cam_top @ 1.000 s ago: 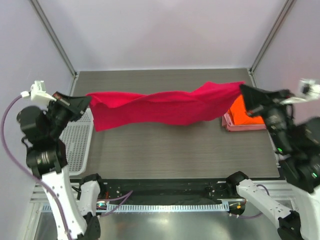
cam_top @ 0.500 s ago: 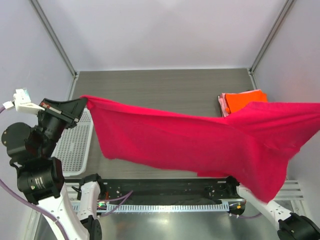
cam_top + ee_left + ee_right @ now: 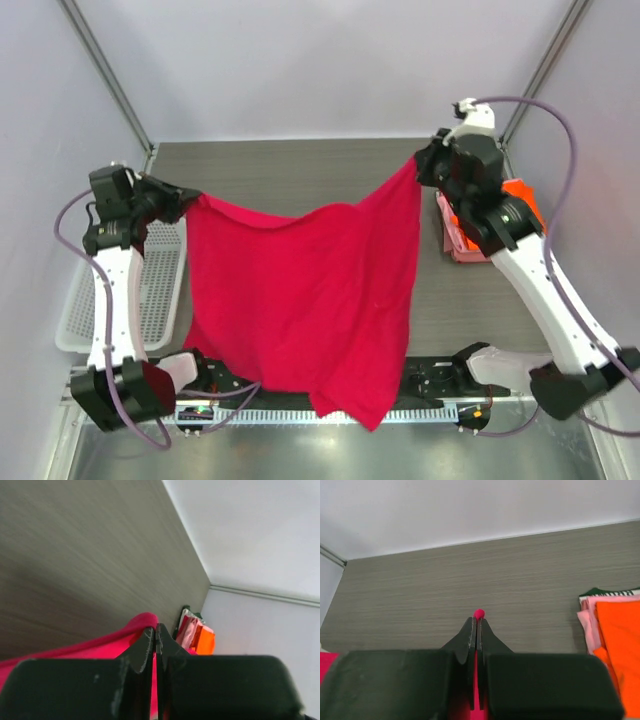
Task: Fold and stack the t-shirts
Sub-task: Flatten the tshirt out
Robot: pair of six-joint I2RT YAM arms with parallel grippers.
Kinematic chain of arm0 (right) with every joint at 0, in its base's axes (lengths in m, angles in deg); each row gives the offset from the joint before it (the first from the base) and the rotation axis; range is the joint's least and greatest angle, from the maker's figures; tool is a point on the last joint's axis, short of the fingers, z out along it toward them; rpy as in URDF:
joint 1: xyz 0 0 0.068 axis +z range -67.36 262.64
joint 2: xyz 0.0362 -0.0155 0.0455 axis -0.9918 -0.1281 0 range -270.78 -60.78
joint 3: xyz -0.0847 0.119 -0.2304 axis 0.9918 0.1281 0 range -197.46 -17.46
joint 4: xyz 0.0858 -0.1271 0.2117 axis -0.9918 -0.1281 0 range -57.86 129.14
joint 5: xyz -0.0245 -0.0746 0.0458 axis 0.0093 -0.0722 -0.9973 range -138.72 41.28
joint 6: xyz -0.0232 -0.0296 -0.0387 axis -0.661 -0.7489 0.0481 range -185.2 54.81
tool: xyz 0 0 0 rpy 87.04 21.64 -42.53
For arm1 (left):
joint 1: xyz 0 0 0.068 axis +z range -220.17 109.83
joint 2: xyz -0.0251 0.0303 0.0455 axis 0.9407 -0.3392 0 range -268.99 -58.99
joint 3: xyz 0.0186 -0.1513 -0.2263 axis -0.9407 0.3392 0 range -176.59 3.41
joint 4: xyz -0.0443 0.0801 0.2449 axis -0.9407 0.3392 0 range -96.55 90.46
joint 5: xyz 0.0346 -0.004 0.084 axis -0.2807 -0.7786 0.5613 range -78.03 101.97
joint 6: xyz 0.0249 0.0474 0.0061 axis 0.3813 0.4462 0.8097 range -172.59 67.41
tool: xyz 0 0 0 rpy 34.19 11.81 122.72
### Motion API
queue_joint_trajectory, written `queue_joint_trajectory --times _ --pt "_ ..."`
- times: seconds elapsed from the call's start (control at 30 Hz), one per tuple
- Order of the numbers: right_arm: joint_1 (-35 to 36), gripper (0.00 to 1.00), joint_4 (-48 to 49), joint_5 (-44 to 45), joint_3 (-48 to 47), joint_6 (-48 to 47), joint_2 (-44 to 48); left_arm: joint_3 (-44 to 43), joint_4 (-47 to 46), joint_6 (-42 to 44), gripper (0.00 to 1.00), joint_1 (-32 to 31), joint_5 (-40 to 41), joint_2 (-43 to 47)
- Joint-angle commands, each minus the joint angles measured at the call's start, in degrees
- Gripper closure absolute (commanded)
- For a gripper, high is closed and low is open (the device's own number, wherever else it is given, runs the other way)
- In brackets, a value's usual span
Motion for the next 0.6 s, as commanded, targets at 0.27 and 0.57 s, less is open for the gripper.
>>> queue_joint_trajectory --times 0.27,0.57 --pt "-8.47 0.99 -1.71 -14.44 -64.51 1.65 -28.88 -54.58 -2.25 -5.35 1.0 -0.35 -3.23 -30.52" --pt "-12.88 0.99 6.28 -25.11 -32.67 3.61 -16.97 -33.66 -14.73 -3.0 1.0 -0.17 -5.8 -26.77"
